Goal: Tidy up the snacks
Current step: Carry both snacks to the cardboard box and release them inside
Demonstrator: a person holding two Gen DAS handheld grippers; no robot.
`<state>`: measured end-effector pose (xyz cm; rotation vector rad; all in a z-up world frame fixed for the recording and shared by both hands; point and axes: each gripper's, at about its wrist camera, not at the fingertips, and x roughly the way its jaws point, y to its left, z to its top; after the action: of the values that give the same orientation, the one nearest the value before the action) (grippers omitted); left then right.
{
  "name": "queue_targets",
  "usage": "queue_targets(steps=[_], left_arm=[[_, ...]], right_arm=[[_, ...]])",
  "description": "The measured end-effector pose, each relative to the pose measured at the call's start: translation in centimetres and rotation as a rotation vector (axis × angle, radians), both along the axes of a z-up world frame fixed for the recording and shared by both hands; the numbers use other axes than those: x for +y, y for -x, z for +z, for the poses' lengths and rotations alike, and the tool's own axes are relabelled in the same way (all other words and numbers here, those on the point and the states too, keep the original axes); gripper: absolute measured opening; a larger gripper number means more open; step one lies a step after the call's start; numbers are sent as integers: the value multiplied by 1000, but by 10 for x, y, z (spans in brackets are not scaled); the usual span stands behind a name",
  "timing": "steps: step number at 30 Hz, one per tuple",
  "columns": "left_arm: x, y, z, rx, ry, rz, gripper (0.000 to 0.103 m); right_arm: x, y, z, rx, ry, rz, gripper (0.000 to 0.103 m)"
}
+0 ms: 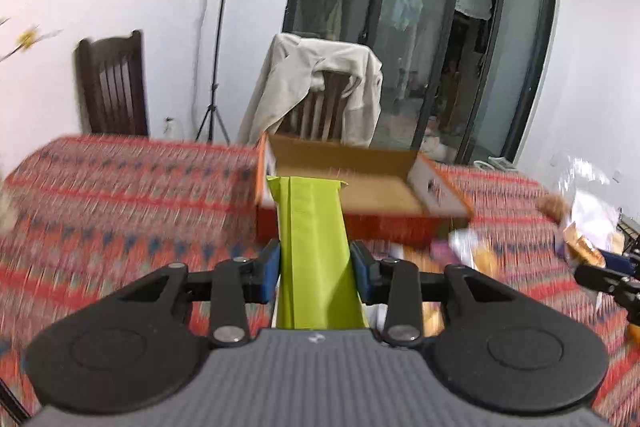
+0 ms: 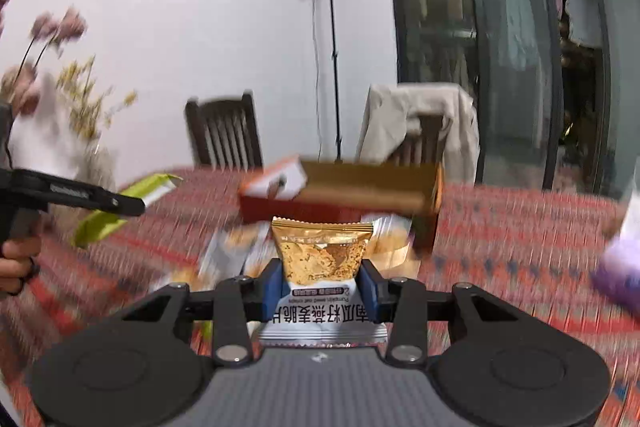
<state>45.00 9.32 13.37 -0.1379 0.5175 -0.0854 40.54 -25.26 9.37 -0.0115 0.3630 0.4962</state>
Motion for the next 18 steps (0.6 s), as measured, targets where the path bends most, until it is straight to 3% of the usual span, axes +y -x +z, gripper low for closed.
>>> queue_targets(steps=[4,8,14,18], left_arm=[[-6,-100,24,33,-33,-85,38],[-18,-198,15,80,-109,-79,39],[-20,-320,-47,236,-191,-11,39],[-22,-356,-81,262,-300,9,37]], right_arm=[[4,-90,42,27,-10,-4,40],[19,-208,52,139,12,-50,40],[59,-373,1,359,145,-157,40],[92,-430,-45,399,312,-204,40]])
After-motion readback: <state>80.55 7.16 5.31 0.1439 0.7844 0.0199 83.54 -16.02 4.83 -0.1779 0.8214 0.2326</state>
